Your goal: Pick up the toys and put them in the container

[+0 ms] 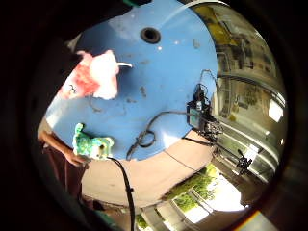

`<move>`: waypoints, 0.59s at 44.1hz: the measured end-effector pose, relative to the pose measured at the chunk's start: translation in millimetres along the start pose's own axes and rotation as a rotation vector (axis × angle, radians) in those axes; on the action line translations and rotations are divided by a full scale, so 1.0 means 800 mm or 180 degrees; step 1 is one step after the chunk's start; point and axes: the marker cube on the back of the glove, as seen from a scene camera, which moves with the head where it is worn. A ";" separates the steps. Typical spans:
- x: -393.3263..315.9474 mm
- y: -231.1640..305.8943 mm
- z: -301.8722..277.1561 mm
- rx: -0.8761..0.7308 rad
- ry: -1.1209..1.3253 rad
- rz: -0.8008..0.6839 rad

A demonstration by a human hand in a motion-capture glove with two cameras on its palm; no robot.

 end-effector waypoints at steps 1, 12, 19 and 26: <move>0.002 -0.010 0.018 -0.0101 0.0045 -0.0010; 0.006 -0.085 0.140 0.0030 -0.0075 -0.0042; 0.003 -0.099 0.152 0.0646 -0.0270 -0.0182; -0.005 -0.110 0.145 0.0887 -0.0581 -0.0175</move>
